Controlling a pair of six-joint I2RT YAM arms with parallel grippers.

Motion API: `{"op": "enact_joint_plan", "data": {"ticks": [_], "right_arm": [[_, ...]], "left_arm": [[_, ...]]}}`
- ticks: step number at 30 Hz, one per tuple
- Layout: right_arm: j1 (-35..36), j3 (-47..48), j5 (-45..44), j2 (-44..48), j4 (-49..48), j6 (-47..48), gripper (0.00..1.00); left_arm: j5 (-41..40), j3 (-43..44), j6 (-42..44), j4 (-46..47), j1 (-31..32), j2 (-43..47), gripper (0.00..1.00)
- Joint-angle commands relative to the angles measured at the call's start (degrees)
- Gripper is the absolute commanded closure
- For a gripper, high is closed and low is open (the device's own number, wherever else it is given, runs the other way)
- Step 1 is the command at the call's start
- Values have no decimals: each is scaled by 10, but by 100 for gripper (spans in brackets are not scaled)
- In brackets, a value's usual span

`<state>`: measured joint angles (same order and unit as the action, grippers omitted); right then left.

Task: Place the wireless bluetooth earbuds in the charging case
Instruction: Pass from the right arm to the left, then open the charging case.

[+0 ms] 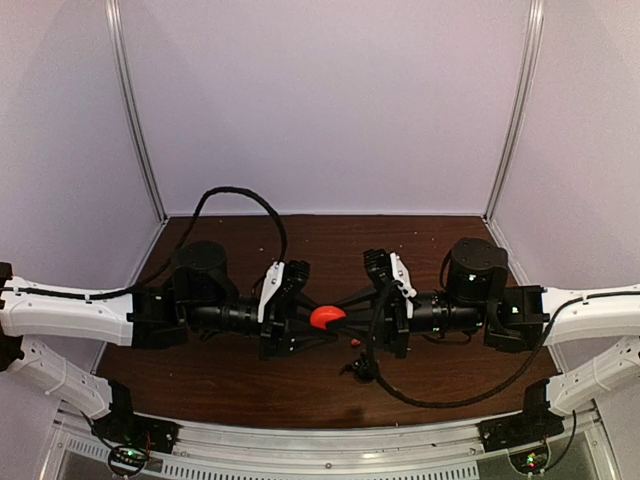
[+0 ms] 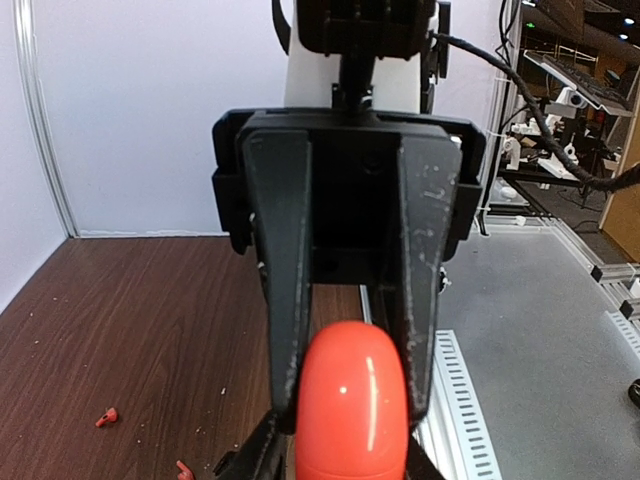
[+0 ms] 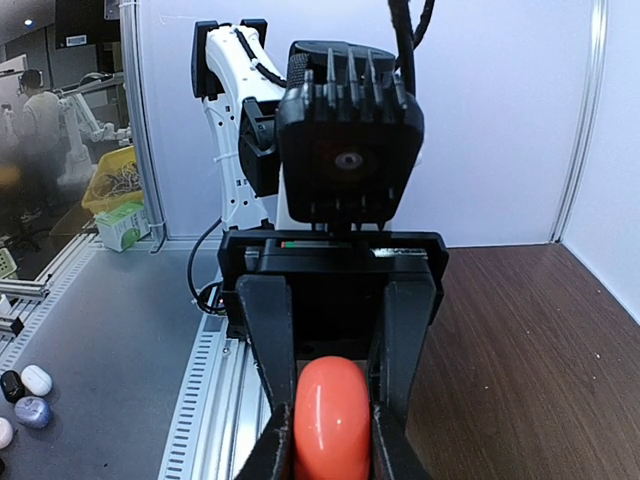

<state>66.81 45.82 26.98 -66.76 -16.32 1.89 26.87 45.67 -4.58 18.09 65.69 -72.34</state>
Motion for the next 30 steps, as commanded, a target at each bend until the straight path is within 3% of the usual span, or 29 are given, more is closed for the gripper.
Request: {"op": "enact_joint_plan", "data": {"ticks": [1,3,10,16,22,30], "right_arm": [[-3,9,-7,-3,-14,7,89],[-3,9,-7,-5,-13,7,89],[-3,8,-8,-7,-12,10,89],[-3,9,-8,-9,-14,10,89],[-9,10,-10,5,-10,4,64],[-27,13,-26,11,-7,-7,58]], "left_arm": [[-1,18,-1,32,2,3,67],[-2,19,-1,31,2,2,62],[-8,26,0,22,2,-2,63],[-5,24,3,25,2,-1,81],[13,4,10,34,2,5,94],[34,-8,25,45,2,6,100]]}}
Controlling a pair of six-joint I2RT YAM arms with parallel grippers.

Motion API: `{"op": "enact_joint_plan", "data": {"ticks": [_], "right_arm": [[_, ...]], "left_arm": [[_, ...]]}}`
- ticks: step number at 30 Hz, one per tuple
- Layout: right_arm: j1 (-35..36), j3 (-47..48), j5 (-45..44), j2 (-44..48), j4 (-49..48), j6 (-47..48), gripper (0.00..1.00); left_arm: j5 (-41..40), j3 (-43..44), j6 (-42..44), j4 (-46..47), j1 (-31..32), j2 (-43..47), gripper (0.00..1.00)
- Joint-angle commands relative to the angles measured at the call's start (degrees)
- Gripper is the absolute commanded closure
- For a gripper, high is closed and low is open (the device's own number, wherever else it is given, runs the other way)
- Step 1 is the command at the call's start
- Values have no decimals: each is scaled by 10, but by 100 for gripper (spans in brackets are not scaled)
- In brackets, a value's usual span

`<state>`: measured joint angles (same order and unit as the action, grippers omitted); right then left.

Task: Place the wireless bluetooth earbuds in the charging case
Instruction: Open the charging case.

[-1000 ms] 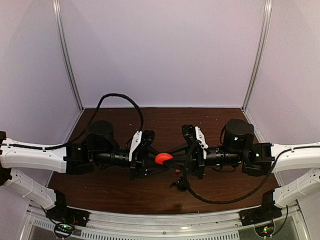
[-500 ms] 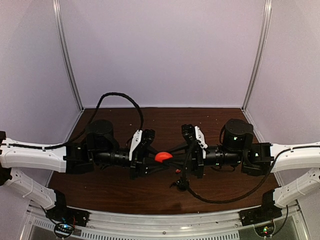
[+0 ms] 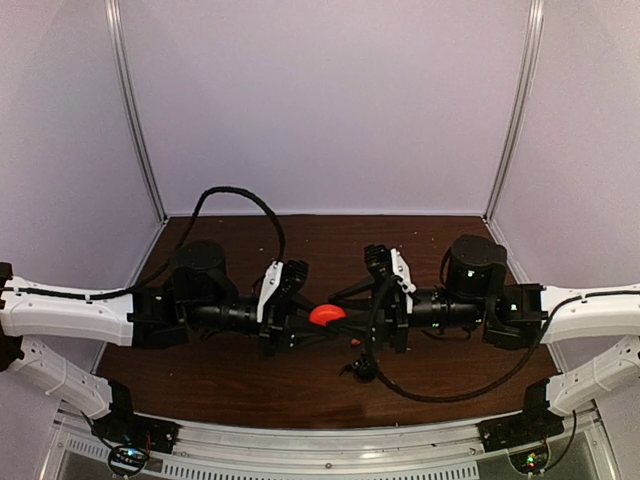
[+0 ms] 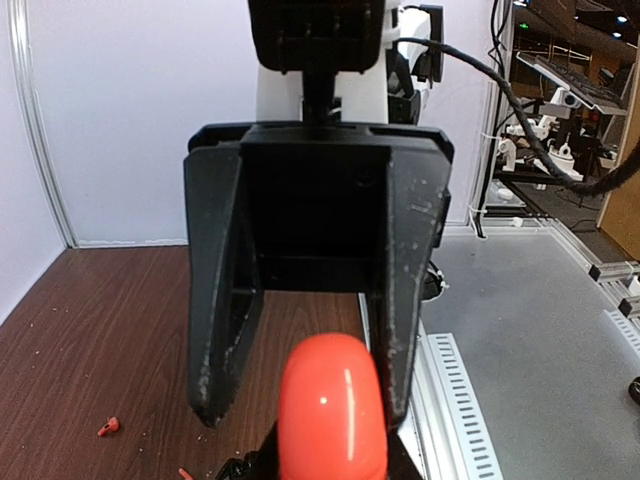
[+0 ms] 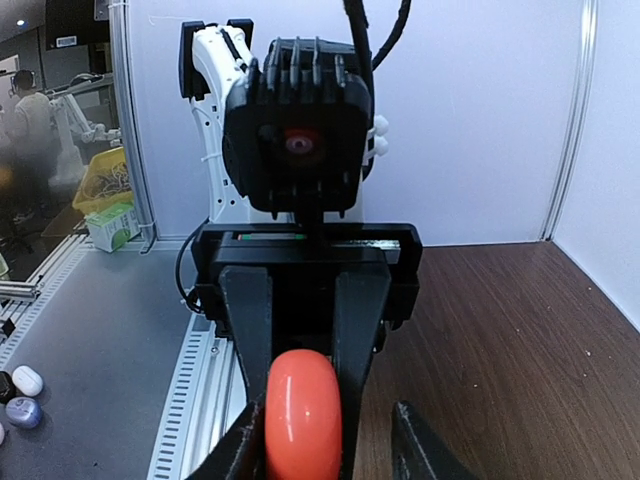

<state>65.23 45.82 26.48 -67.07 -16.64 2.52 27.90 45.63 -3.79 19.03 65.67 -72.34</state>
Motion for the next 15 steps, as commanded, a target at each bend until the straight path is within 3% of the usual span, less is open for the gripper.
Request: {"op": "enact_joint_plan", "data": {"ticks": [1,15], "right_arm": [[-13,11,-22,17,-7,-18,58],[-39,7,-30,24,-21,-63,54]], "left_arm": [[23,-10,19,36,2,6,100],[7,-48,50,70,2,13,100]]}}
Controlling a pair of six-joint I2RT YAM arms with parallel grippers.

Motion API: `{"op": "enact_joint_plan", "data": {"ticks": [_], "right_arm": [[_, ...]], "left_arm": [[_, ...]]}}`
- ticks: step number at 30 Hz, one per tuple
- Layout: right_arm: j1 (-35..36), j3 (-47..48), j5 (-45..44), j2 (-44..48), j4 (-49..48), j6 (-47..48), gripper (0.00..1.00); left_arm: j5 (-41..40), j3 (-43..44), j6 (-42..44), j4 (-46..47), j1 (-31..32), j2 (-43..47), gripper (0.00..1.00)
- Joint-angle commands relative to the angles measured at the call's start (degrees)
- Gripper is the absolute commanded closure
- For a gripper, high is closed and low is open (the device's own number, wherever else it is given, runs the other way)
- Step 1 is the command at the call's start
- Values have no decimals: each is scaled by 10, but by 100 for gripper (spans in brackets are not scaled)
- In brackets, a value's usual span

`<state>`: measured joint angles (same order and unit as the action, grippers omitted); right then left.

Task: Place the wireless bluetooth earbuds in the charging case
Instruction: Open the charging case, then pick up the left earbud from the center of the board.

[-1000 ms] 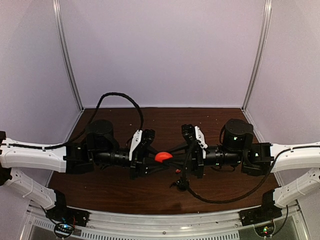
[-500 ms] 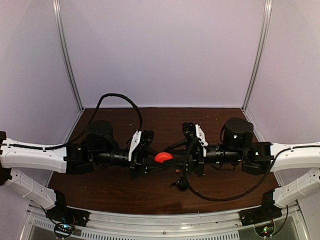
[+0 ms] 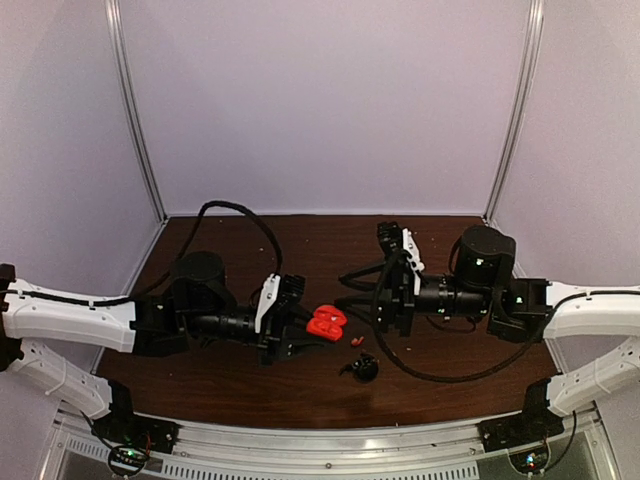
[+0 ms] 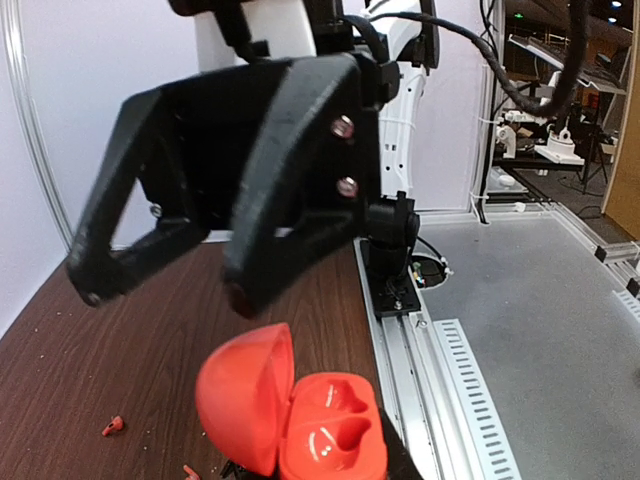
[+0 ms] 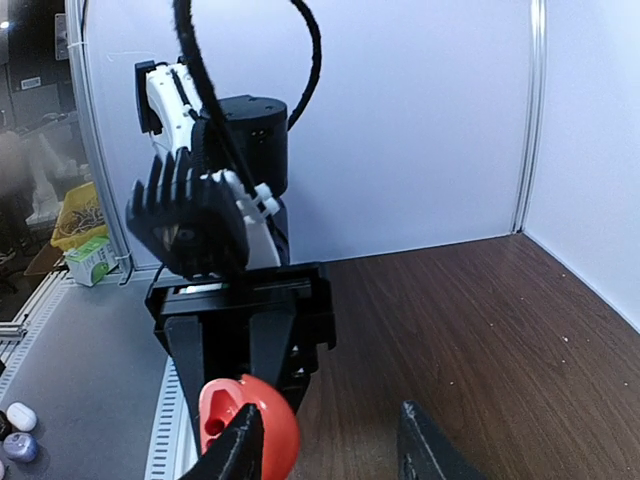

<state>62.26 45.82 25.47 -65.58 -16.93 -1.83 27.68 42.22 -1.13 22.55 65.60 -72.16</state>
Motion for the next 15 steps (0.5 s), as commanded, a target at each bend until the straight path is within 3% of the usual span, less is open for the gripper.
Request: {"op": "enact_joint_plan", "data": {"ticks": [1,12,15], "right_arm": [[-11,9,-20,7,-15,-18,54],[-27,9,16,21,-5,-24,39],[-59,6,16,24,7,-33,27]], "left_arm": [[5,-16,24,38,3,11,100],[-26,-52,21,76,3,27,100],[-31,-75,32,100,3,39,100]]}}
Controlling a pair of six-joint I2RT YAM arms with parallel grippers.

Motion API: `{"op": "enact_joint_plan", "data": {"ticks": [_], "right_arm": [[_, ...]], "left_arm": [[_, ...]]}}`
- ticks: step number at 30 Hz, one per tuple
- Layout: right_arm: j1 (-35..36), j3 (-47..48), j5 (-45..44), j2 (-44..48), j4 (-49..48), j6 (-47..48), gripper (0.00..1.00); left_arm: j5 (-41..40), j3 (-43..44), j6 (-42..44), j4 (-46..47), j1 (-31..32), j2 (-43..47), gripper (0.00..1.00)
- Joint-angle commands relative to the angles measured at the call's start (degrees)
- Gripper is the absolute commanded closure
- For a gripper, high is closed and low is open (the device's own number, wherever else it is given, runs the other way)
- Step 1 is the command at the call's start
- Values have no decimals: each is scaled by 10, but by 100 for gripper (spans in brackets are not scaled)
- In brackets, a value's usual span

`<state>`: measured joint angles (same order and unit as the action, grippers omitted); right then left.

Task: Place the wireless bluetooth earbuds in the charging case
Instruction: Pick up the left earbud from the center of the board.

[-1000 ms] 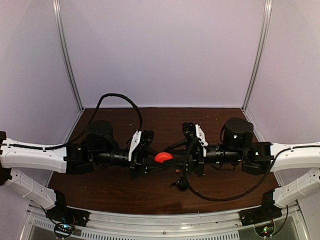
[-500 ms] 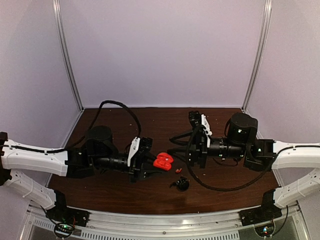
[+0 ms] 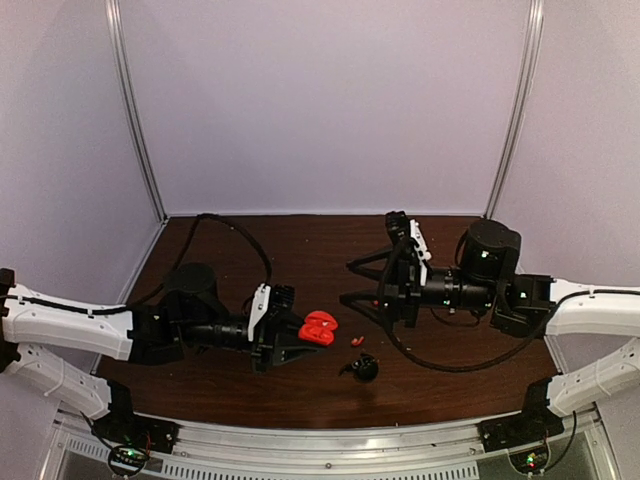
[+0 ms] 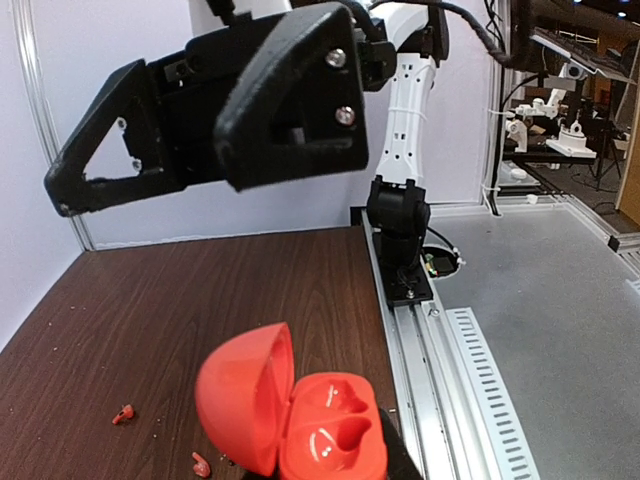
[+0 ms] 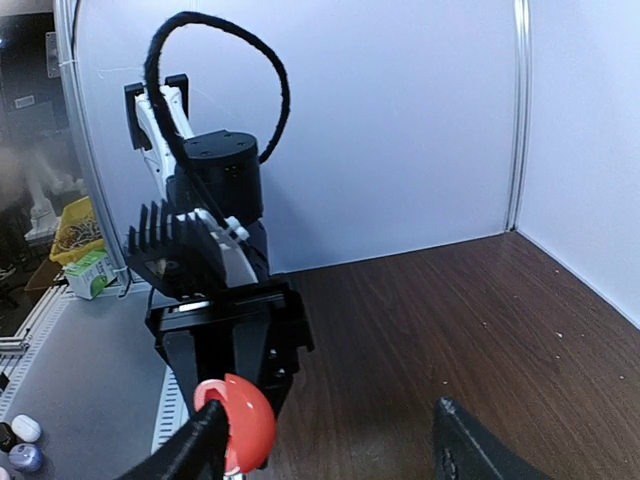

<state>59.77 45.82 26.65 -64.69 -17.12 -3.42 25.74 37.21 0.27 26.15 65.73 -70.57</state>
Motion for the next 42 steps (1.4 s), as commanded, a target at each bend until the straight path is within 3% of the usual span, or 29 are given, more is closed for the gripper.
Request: {"op": "enact_joint_plan", "data": {"ticks": [1,11,18,25,42], "right_arm": [[-47,3,1,16,11,-24,24],[-189,-32,-10,-9,52,-63,19],[-276,7,-72,-145,133,-51,29],[-284,59,-82,-260,160,14,37],[-303,39,-9,-372,49,69,39]], "left_arm": [[-13,-29,27,66,2,27,100],[-29,-48,97,45,2,54,99],[-52,-63,63,57,-4,69,98],[-49,-79,43,76,-10,77,97],[-45,-113,21,153,-29,72,96]]}}
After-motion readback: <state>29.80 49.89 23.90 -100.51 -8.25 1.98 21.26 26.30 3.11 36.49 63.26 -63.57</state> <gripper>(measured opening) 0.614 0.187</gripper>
